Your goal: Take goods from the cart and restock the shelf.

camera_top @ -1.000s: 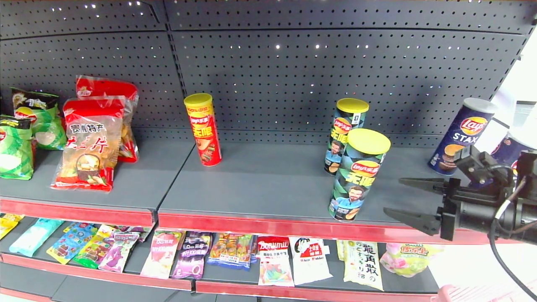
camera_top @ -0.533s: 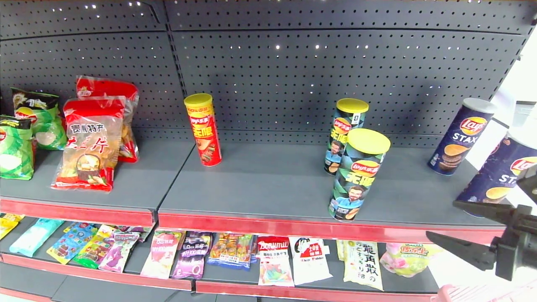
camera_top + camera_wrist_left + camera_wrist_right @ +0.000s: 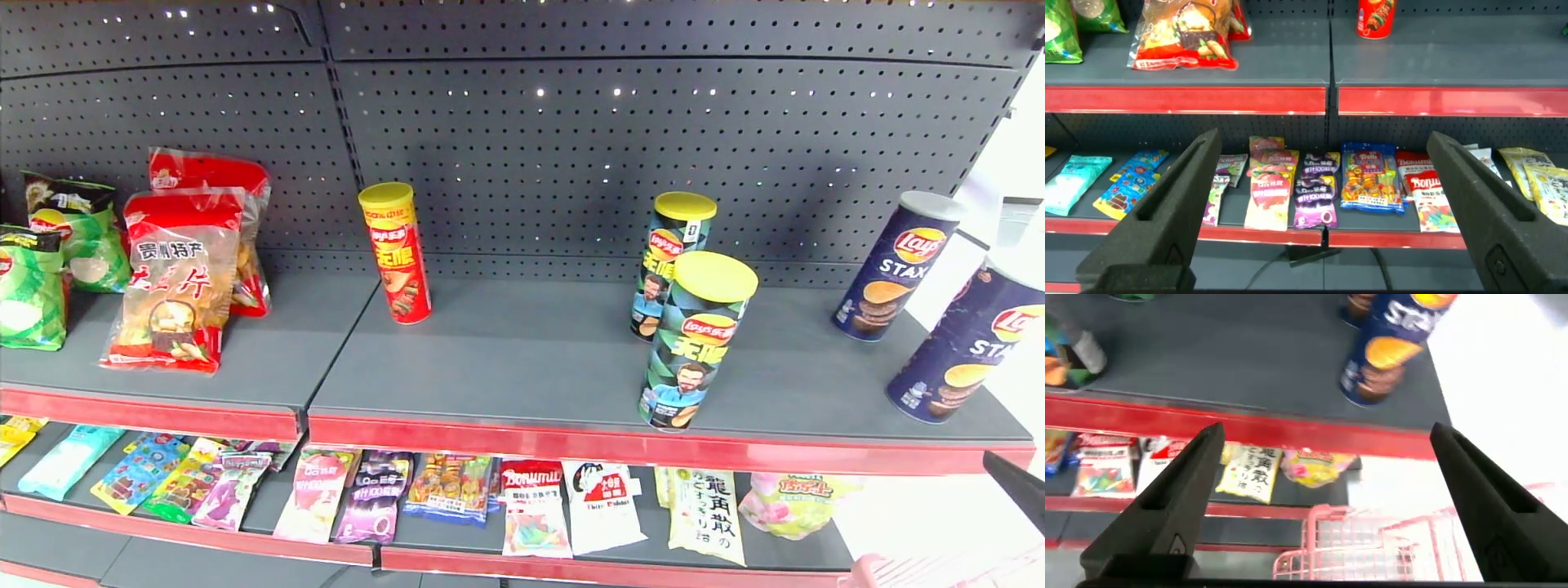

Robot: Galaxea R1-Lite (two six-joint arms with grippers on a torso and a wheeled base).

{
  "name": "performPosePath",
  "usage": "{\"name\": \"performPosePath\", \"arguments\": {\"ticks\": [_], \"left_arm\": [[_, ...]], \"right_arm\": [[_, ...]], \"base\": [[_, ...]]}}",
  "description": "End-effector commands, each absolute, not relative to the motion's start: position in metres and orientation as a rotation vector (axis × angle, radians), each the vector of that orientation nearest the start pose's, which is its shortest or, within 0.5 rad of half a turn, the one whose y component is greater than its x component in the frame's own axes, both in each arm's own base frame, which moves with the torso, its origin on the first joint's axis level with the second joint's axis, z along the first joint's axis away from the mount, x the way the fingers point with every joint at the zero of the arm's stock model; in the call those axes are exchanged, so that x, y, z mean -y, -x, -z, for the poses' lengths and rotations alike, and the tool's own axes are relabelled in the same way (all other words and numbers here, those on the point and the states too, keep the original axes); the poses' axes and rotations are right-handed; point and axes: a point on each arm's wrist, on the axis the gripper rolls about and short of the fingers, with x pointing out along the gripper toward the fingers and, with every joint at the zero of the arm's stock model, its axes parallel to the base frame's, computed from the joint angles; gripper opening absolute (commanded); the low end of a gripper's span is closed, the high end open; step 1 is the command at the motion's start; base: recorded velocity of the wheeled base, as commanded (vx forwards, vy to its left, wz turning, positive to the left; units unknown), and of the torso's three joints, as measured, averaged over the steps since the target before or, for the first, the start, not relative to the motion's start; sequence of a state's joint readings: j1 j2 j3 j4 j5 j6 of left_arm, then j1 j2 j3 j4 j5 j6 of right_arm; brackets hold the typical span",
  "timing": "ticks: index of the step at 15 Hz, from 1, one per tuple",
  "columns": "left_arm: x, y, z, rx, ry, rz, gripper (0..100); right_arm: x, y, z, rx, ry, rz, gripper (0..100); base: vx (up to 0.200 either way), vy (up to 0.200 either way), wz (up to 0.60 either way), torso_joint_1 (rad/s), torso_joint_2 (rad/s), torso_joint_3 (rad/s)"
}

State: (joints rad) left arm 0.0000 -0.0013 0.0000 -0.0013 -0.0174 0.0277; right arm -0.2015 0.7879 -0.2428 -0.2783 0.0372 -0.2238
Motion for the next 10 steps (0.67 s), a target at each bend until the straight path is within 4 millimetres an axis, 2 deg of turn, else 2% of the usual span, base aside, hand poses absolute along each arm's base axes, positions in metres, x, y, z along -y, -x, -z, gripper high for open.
{"name": "performPosePath", "arguments": {"ticks": [1, 9, 10], "left_arm": [[0.000, 0.023, -0.076, 0.002, -0.028, 0.017, 100], [0.000, 0.023, -0.076, 0.002, -0.028, 0.017, 100], [0.000, 0.023, -0.076, 0.002, -0.028, 0.017, 100]], "right_arm": [[0.014, -0.065, -0.153, -0.274, 0.191, 0.180, 100], [0.015, -0.078, -0.152, -0.305, 0.159, 0.155, 100], [0.015, -0.079, -0.152, -0.308, 0.158, 0.156, 100]], "base": [[0.000, 0.000, 0.00, 0.000, 0.00, 0.000], [0.000, 0.000, 0.00, 0.000, 0.00, 0.000], [0.000, 0.000, -0.60, 0.002, 0.00, 0.007]]}}
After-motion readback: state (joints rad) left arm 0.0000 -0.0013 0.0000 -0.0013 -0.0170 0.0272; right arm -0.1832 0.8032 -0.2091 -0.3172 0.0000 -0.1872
